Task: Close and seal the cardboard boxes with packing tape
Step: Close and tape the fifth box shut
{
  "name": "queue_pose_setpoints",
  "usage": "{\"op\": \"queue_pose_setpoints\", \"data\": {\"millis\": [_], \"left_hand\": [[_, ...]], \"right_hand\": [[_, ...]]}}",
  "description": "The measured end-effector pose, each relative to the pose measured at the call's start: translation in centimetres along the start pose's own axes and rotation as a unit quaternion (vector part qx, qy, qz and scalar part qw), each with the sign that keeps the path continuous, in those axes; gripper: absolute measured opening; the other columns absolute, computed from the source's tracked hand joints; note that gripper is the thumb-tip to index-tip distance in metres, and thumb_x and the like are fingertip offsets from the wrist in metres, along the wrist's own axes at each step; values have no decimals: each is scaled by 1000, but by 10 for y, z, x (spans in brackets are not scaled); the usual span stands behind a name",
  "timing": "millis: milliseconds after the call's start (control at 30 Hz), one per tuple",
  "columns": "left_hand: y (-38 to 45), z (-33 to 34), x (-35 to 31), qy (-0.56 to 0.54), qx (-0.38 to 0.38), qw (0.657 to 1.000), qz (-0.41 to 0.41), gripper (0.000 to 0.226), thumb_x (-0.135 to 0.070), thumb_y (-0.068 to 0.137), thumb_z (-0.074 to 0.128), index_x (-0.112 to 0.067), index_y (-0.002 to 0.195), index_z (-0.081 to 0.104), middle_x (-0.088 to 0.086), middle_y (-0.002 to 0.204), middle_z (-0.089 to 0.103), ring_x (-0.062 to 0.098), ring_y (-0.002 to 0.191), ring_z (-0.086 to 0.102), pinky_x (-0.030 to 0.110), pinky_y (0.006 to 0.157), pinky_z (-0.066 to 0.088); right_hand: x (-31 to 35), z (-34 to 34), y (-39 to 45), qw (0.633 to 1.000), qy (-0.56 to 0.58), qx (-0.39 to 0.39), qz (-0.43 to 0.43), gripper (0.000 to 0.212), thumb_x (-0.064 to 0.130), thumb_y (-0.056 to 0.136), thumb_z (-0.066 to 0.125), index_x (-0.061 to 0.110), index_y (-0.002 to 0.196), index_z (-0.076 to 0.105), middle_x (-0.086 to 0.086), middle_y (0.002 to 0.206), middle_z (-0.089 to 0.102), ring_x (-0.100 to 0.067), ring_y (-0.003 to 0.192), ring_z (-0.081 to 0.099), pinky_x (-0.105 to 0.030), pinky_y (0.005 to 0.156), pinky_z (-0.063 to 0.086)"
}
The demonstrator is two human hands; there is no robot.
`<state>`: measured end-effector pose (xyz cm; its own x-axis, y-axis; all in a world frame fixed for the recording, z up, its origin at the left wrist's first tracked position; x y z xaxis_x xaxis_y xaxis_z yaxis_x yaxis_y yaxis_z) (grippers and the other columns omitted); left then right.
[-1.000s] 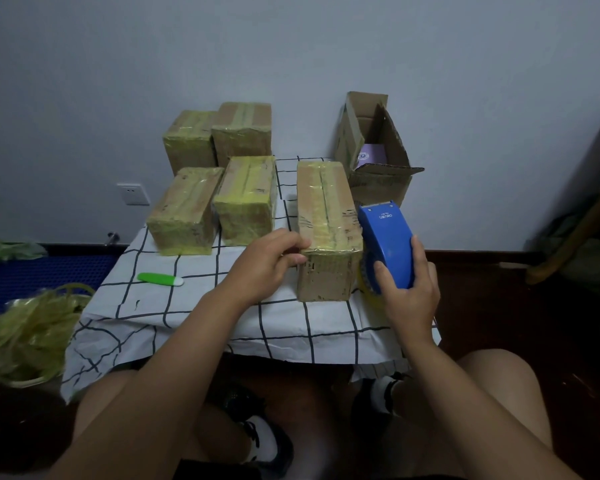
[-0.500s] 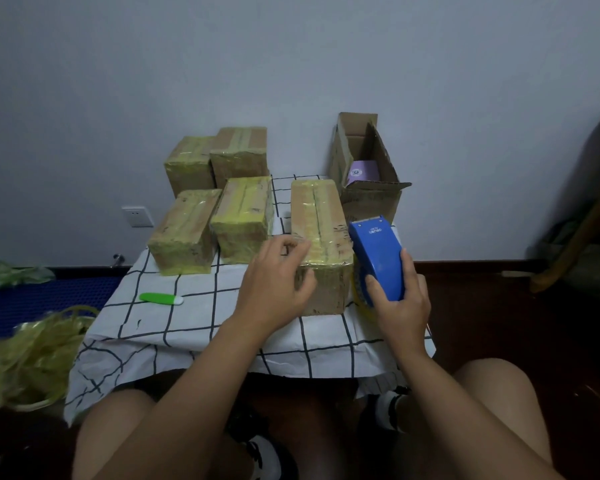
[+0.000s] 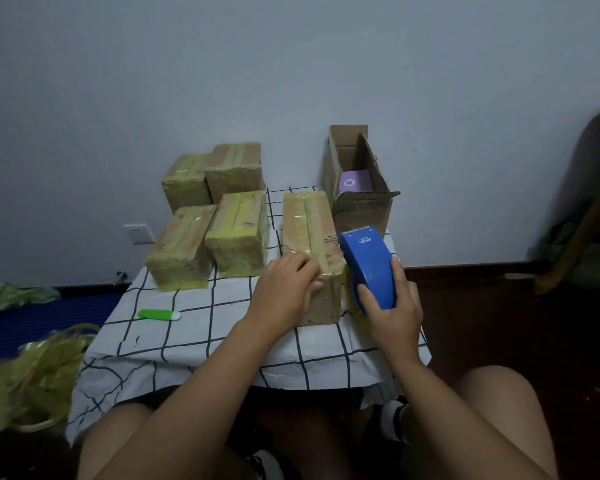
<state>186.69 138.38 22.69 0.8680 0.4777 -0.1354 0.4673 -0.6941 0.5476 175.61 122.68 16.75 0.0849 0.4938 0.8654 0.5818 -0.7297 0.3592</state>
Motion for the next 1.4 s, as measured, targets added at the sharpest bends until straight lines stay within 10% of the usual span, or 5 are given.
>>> {"op": "queue_pose_setpoints", "data": {"millis": [367, 733, 1000, 1233, 1400], "left_hand": [[43, 0, 23, 59, -82, 995, -7, 15, -12, 82, 74, -9, 81, 59, 4, 80, 56, 23, 70, 52, 28, 59, 34], [127, 52, 96, 134, 19, 988, -75, 16, -10, 87, 67, -13, 101, 60, 4, 102, 60, 24, 84, 56, 29, 62, 30], [183, 85, 124, 164, 95, 967, -172, 48, -8, 92, 46, -20, 137, 43, 5, 141, 49, 26, 132, 39, 37, 110, 24], [188, 91, 120, 126, 222, 931, -262, 79, -41, 96, 47, -26, 156, -2, 11, 164, -7, 30, 150, -8, 46, 122, -1], [186, 73, 84, -4, 34, 982, -186, 73, -18, 86, 51, -16, 153, 24, 10, 159, 22, 31, 145, 19, 45, 119, 19]], "right_hand": [[17, -2, 28, 999, 50, -15, 5, 75, 28, 84, 77, 30, 150, 40, 4, 112, 48, -6, 97, 49, -13, 79, 39], [12, 29, 80, 996, 82, -4, -22, 79, 25, 79, 83, 31, 147, 43, 29, 107, 45, 18, 99, 48, -7, 77, 38], [-6, 40, 90, 996, 92, 1, -22, 80, 46, 72, 83, 43, 141, 42, 32, 105, 47, 7, 97, 53, -5, 76, 42], [-15, 37, 84, 997, 77, 13, -17, 82, 61, 67, 66, 43, 143, 41, 29, 106, 47, 1, 99, 53, -29, 76, 50], [-9, 16, 75, 996, 89, 5, -14, 77, 62, 65, 65, 66, 136, 37, 33, 107, 47, 5, 102, 54, -23, 76, 48]]}}
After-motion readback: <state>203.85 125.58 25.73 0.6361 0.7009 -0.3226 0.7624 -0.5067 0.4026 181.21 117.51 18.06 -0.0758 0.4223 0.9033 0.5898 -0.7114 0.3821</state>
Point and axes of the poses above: each hand's wrist, its own y-axis towards the middle knuckle, its own z-axis out of the palm, x = y × z, the point moved 1 cm from there along y, towards the middle knuckle
